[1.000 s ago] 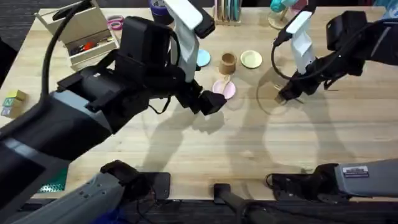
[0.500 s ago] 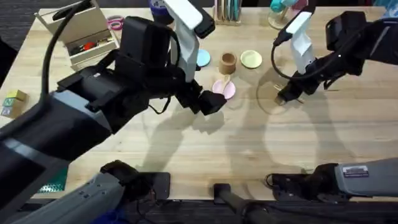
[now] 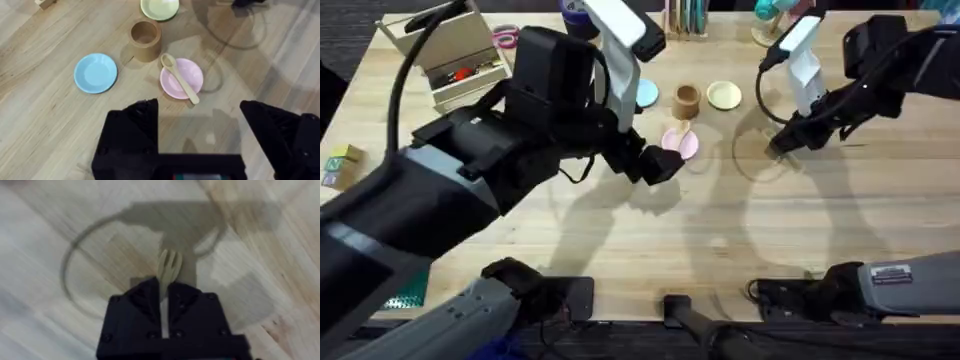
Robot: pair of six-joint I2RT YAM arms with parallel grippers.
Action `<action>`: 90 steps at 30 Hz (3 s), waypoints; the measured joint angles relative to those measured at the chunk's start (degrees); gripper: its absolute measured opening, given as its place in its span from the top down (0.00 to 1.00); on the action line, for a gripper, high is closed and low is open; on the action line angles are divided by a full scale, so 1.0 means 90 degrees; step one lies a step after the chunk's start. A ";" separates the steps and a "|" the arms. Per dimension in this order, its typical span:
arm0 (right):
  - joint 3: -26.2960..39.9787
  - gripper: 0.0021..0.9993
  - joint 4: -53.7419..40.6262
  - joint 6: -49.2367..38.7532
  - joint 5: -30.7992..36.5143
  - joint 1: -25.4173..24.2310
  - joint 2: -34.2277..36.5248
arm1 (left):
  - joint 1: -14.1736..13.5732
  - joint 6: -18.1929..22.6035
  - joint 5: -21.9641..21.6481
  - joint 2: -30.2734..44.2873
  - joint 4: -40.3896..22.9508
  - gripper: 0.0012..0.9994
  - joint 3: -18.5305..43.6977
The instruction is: Pick up a utensil and set it on the pink plate, then put the other utensil in the container.
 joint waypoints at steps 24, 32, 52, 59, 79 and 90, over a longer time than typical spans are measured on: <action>0.0095 0.97 -0.0163 -0.0001 0.0004 0.0000 0.0011 | 0.0000 0.0001 0.0000 0.0000 0.0002 0.00 0.0000; 0.0932 0.97 -0.0669 0.0001 -0.0039 0.0000 -0.0032 | 0.0000 0.0002 0.0000 0.0000 0.0002 0.00 0.0000; 0.1325 0.97 -0.0732 0.2191 -0.2250 0.0000 -0.1513 | 0.0000 0.0000 0.0000 0.0000 -0.0001 0.00 0.0000; 0.1325 0.97 -0.0708 0.2576 -0.2986 0.0000 -0.1947 | 0.0000 0.0002 0.0000 0.0000 0.0000 0.00 0.0000; -0.0590 0.97 0.1383 0.3266 -0.3345 0.0000 -0.3141 | 0.0000 0.0002 -0.0002 0.0000 0.0002 0.00 0.0000; -0.1686 0.97 0.4410 0.4057 -0.3386 0.0022 -0.2807 | 0.0000 0.0002 -0.0002 0.0000 -0.0001 0.00 0.0000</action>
